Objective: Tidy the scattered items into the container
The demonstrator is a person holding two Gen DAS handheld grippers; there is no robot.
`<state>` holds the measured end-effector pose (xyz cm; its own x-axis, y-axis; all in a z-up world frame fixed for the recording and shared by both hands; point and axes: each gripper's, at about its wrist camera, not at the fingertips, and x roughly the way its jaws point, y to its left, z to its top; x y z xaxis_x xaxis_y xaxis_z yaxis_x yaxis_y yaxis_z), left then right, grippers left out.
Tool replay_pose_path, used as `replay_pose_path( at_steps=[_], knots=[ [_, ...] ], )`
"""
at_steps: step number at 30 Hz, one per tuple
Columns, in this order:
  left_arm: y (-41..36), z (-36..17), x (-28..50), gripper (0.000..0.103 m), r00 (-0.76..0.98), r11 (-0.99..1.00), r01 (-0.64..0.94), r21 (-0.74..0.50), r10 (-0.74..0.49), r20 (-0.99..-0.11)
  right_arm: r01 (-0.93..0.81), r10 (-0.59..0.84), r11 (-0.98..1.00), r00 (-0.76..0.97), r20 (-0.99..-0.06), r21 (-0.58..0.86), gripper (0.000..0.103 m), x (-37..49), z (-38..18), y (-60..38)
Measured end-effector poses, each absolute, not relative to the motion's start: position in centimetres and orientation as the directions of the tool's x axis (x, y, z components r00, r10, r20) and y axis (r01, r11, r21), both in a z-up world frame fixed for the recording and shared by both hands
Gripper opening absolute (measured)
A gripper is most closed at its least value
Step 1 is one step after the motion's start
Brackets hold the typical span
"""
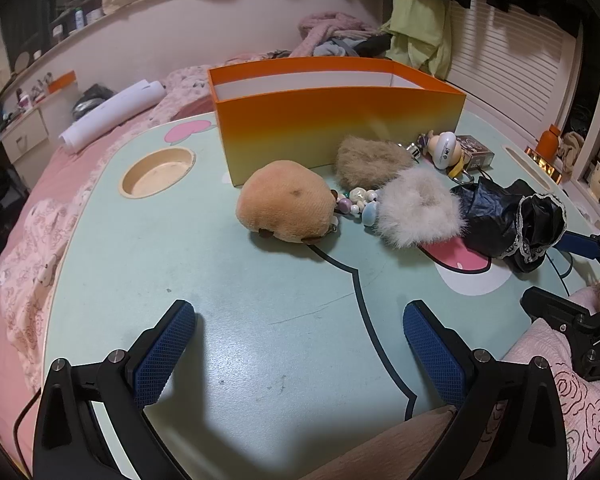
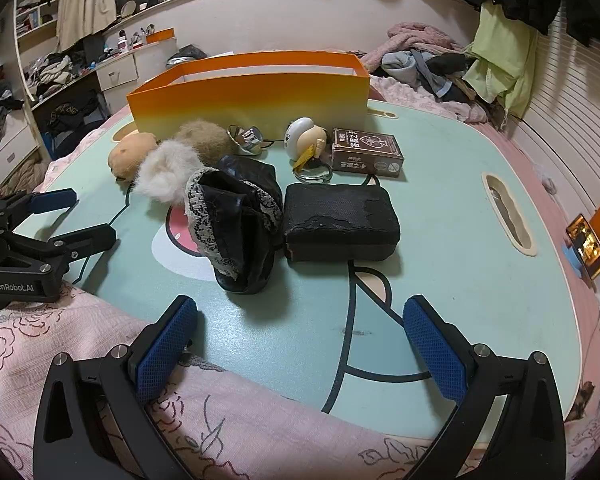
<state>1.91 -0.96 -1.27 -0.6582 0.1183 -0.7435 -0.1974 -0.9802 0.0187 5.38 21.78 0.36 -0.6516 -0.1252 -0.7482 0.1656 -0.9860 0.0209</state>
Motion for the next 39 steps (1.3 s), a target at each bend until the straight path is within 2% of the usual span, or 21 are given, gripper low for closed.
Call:
replay_pose_path(
  at_steps=[19,23,32,39],
  knots=[
    [-1.0,-1.3,2.0,0.103,-0.658,-0.980,-0.198,0.018,0.119,-0.743,0.168,-0.126,-0.986,-0.652,-0.748,0.019,0.103,5.4,0.4,22.0],
    [-1.0,-1.3,2.0,0.103,-0.658,-0.980,-0.199,0.018,0.120,-0.743,0.118,-0.094,-0.993,-0.660,-0.745,0.021,0.103,5.3,0.3,23.2],
    [-1.0,-1.3,2.0,0.103,-0.659,-0.980,-0.198,0.016,0.120,-0.743,0.080,-0.158,-0.987,-0.701,-0.695,0.142,0.102,4.8,1.7,25.6],
    [-1.0,-1.3,2.0,0.103,-0.659,-0.980,-0.198,0.016,0.121,-0.742,0.050,-0.149,-0.985,-0.736,-0.660,0.167,0.099,3.2,3.4,26.2]
  ],
)
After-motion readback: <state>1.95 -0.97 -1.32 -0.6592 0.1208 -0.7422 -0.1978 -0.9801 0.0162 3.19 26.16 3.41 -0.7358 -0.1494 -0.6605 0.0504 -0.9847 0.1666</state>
